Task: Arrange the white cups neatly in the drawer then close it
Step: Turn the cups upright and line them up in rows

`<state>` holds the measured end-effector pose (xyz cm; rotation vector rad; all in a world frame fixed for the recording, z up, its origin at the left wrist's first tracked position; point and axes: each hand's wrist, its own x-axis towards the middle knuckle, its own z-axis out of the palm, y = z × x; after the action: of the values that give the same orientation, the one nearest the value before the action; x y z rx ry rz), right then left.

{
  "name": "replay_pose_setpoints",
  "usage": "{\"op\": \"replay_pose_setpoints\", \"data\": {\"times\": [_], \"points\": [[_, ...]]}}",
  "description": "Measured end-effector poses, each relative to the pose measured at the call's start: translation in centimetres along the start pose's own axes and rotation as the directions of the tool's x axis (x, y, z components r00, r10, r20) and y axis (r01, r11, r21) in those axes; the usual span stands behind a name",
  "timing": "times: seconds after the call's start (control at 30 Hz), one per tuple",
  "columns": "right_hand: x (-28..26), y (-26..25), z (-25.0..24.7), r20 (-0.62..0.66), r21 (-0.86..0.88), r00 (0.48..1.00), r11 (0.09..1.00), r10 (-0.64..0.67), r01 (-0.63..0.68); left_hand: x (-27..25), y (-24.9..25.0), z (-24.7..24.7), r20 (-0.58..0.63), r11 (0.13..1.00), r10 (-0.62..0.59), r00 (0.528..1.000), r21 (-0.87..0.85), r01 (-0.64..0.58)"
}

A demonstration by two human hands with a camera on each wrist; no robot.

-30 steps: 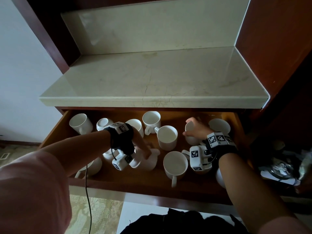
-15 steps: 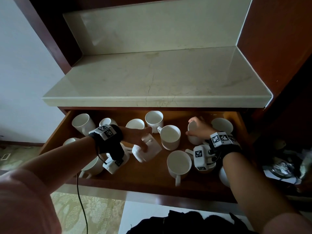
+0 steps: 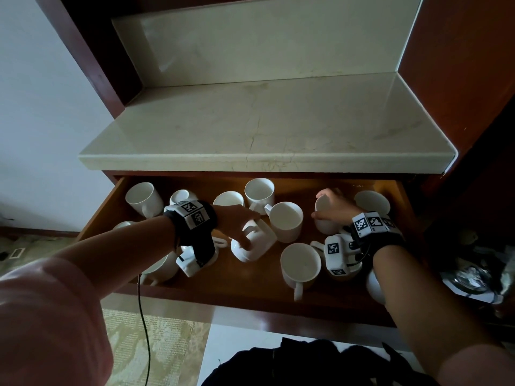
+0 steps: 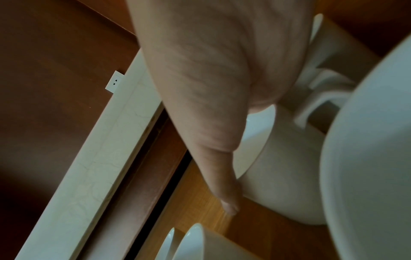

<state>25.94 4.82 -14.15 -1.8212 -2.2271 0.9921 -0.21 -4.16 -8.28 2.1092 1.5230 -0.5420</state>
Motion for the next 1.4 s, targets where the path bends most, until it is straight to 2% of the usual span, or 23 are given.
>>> {"op": "replay_pose_setpoints", "data": {"times": [0.13, 0.37, 0.6, 0.93, 1.13, 1.3, 1.4], "points": [[0.0, -0.1, -0.1, 0.011, -0.016, 1.000, 1.000, 0.001, -0.001, 0.2, 0.0, 0.3, 0.005, 0.999, 0.045, 0.999, -0.023, -0.045], [0.0, -0.3, -0.1, 0.016, 0.002, 1.000, 1.000, 0.019, -0.019, 1.0, -0.7, 1.2, 0.056, 0.999, 0.025, 0.998, -0.024, -0.024], [-0.2, -0.3, 0.0, 0.018, 0.007, 1.000, 1.000, 0.010, -0.010, 1.5, -0.9, 2.2, 0.055, 0.997, 0.071, 0.996, -0.027, -0.070], [0.0, -0.3, 0.0, 0.023, -0.016, 1.000, 1.000, 0.009, -0.009, 0.4, -0.3, 0.6, 0.090, 1.000, 0.019, 0.996, 0.018, -0.021], [0.1, -0.2, 0.0, 0.023, -0.047, 1.000, 0.999, 0.017, -0.016, 0.7, -0.3, -0.4, 0.158, 0.998, 0.051, 0.986, 0.030, -0.057], [0.1, -0.2, 0.1, 0.029, -0.025, 1.000, 1.000, 0.000, 0.001, 0.9, -0.8, 0.6, 0.135, 0.998, 0.057, 0.989, -0.029, -0.053], [0.1, -0.2, 0.2, 0.028, -0.022, 1.000, 1.000, -0.001, 0.001, 1.0, -0.8, 0.8, 0.133, 0.999, 0.048, 0.990, 0.014, -0.050]]}}
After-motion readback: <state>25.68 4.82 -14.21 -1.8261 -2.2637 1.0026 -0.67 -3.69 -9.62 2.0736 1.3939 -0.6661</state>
